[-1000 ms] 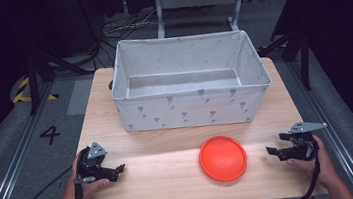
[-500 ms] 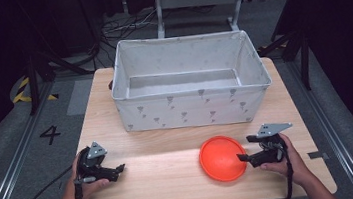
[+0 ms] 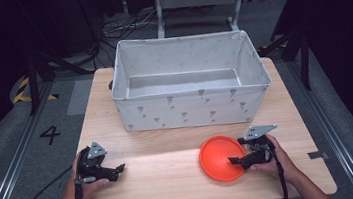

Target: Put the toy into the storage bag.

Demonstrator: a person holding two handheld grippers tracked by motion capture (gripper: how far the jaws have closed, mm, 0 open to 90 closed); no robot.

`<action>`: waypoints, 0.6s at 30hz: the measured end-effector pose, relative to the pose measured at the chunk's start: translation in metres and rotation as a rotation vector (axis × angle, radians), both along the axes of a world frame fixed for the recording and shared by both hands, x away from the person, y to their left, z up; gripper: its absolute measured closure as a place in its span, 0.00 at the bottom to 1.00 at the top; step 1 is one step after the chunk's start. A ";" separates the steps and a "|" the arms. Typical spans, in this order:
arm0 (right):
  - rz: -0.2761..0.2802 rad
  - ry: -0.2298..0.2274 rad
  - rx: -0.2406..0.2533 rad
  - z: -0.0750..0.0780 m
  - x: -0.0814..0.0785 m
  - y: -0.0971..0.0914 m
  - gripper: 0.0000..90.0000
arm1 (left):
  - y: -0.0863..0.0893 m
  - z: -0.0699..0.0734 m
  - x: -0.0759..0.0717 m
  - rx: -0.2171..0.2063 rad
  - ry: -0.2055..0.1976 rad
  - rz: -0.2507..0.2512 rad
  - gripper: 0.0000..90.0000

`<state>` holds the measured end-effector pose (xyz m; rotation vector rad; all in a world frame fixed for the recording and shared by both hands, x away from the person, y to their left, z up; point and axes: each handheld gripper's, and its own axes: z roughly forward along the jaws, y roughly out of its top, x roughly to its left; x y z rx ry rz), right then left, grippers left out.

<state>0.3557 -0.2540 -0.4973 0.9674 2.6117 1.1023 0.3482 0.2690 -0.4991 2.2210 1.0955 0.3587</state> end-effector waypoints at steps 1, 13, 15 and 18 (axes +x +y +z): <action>0.006 -0.006 -0.008 0.000 -0.001 0.003 0.16 | 0.000 0.000 0.000 0.000 0.000 0.000 0.01; -0.043 0.004 -0.029 0.007 0.008 0.005 0.55 | 0.000 0.000 0.000 0.002 -0.002 -0.001 0.01; -0.044 0.026 -0.017 0.007 0.013 0.004 0.63 | 0.000 0.000 0.000 0.002 -0.001 0.000 0.01; -0.037 0.058 -0.006 0.009 0.021 0.004 0.71 | 0.000 0.000 0.000 0.004 0.000 0.004 0.01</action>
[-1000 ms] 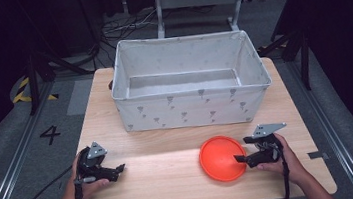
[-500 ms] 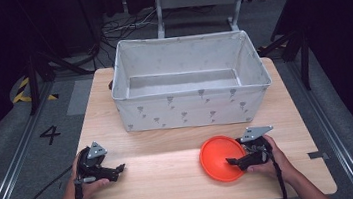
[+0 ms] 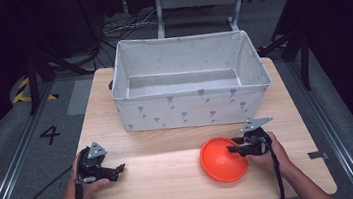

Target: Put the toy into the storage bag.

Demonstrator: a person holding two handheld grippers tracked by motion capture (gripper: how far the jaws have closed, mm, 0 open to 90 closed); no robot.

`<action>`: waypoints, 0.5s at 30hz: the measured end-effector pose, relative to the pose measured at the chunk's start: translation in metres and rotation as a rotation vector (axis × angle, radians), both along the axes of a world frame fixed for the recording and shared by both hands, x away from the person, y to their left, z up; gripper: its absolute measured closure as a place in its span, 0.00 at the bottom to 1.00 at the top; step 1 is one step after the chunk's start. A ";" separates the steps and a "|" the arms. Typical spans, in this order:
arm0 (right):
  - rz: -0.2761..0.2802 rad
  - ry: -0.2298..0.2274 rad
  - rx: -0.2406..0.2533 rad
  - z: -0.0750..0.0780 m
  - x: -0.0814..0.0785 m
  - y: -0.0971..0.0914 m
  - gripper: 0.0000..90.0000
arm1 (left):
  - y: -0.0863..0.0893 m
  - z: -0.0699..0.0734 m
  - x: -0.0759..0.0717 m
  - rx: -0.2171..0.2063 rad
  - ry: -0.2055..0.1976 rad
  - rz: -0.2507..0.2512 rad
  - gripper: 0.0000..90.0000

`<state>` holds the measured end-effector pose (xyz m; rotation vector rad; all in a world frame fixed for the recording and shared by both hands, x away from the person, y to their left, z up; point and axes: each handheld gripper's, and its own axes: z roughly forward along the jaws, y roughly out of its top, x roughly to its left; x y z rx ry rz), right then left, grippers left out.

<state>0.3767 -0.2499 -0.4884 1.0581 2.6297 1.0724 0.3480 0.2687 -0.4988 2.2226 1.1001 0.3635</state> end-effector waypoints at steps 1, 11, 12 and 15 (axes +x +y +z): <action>0.007 0.004 0.002 0.001 0.002 0.000 0.73 | 0.000 0.000 0.000 0.000 0.000 0.000 0.01; 0.062 -0.025 0.014 0.021 0.000 -0.003 0.87 | 0.000 0.000 0.000 0.000 0.000 0.000 0.01; 0.070 -0.035 0.014 0.023 -0.001 -0.003 0.87 | 0.000 0.000 0.000 0.000 0.001 0.000 0.01; 0.089 -0.044 0.017 0.030 -0.005 -0.003 0.89 | 0.000 0.000 0.000 0.000 0.000 0.001 0.01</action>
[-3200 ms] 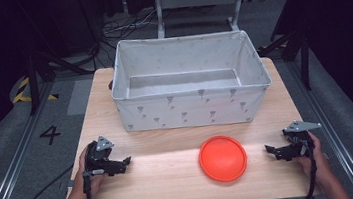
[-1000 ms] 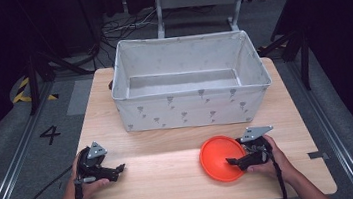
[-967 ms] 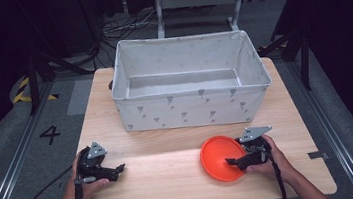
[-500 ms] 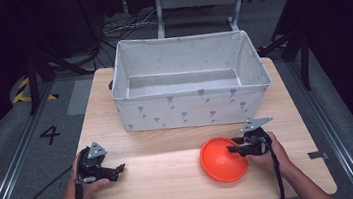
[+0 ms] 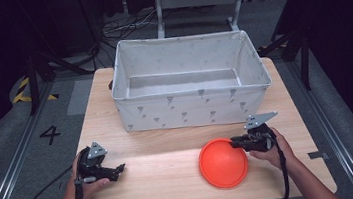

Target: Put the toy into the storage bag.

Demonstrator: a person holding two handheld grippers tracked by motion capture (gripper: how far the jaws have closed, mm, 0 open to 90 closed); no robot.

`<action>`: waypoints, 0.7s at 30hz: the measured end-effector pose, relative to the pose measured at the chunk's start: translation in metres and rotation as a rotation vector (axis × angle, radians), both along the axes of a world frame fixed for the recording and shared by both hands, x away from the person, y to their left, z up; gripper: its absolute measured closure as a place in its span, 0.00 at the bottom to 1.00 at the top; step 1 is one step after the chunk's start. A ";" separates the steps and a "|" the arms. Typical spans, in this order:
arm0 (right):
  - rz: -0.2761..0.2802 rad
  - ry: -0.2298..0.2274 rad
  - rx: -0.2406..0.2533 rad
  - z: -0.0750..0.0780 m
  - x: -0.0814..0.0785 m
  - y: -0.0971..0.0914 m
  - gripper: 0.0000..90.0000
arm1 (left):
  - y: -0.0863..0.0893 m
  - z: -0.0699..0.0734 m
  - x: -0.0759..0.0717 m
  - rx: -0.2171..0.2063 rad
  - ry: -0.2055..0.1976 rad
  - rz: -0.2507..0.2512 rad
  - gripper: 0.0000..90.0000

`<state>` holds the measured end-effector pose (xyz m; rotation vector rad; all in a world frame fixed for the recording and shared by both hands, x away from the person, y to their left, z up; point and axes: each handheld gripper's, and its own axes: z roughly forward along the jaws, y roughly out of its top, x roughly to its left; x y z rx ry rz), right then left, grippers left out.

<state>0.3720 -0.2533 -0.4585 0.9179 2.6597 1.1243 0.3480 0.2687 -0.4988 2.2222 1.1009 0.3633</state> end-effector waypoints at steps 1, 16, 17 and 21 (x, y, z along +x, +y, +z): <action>0.004 -0.004 0.003 0.002 -0.001 0.000 0.89 | 0.000 0.000 0.000 0.000 0.000 0.000 0.01; 0.096 -0.137 -0.083 0.049 -0.021 0.010 0.91 | 0.000 0.000 0.000 0.001 -0.002 0.003 0.01; 0.107 -0.153 -0.107 0.056 -0.022 0.012 0.91 | 0.000 0.000 0.000 0.001 -0.002 0.004 0.01; 0.117 -0.177 -0.132 0.067 -0.025 0.014 0.91 | 0.000 0.000 0.000 0.001 -0.002 0.003 0.01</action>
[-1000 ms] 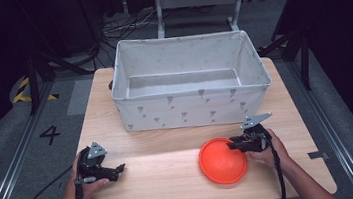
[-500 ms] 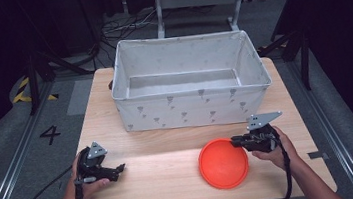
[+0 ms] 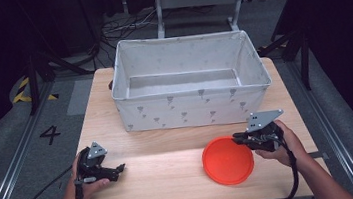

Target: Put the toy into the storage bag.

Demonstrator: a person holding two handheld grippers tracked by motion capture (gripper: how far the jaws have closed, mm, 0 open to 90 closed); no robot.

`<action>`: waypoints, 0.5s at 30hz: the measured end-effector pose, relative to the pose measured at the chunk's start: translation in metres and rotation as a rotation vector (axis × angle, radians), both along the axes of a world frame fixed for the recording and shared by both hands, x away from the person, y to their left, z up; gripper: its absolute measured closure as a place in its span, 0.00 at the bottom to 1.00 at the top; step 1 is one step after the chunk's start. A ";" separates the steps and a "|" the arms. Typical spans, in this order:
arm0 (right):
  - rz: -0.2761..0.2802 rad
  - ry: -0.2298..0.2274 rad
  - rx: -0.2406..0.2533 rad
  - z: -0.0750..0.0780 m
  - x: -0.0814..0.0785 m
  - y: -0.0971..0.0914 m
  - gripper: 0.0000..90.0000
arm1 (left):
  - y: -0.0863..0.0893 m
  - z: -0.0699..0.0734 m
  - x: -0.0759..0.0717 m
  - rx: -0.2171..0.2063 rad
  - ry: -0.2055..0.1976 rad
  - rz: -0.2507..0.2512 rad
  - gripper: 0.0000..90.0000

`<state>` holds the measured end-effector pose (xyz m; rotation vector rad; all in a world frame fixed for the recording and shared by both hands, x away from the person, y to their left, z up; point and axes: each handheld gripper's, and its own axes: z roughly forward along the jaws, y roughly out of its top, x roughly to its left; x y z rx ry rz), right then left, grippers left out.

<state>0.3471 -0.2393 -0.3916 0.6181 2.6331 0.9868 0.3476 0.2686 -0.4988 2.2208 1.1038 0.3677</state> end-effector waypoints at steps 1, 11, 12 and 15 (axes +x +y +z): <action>0.004 -0.022 -0.016 0.009 -0.002 0.000 0.91 | 0.000 0.000 0.000 -0.001 0.001 0.000 0.01; 0.004 -0.073 -0.066 0.033 -0.008 -0.006 0.92 | 0.000 0.000 0.000 0.000 0.000 0.000 0.01; 0.005 -0.079 -0.073 0.036 -0.009 -0.007 0.92 | 0.000 0.000 0.000 0.000 0.000 0.000 0.01; 0.008 -0.086 -0.081 0.041 -0.010 -0.010 0.92 | 0.000 0.000 0.000 0.000 0.000 0.000 0.01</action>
